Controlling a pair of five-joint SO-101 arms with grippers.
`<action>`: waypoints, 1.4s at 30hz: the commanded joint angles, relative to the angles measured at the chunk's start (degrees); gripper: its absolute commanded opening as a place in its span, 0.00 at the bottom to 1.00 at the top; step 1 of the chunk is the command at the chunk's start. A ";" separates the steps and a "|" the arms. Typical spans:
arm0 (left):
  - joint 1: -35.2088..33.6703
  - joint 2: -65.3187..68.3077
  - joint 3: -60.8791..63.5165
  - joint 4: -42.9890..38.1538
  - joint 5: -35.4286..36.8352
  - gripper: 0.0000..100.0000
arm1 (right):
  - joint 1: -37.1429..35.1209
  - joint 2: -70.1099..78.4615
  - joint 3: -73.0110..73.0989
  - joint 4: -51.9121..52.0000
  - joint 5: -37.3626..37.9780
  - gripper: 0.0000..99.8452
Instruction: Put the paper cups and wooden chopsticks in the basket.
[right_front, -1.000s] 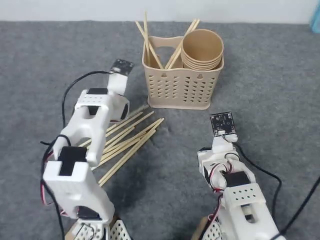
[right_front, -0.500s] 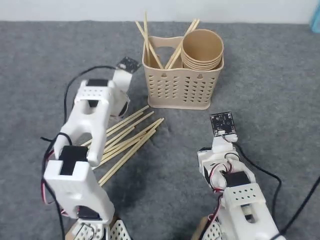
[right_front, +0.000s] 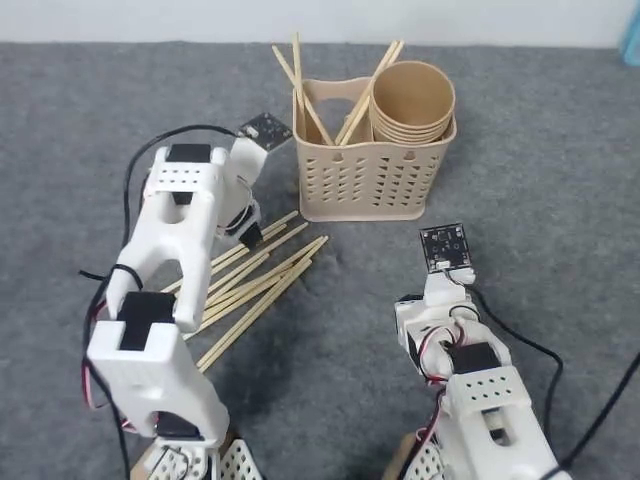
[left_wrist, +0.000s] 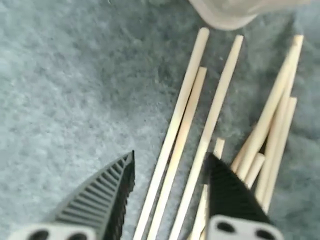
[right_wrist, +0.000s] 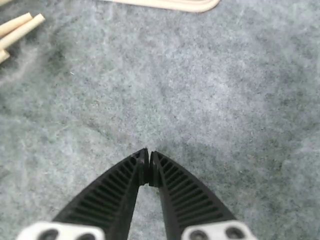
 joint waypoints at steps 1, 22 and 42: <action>0.18 -0.44 0.75 -1.67 -0.79 0.21 | 0.75 -1.45 -0.44 -1.54 1.23 0.02; -3.52 -0.53 12.26 -9.23 -0.70 0.10 | 0.75 -1.45 -0.44 -1.27 1.23 0.02; -22.95 -1.14 5.85 -6.42 4.22 0.01 | 0.75 -1.45 -0.44 -1.36 1.23 0.02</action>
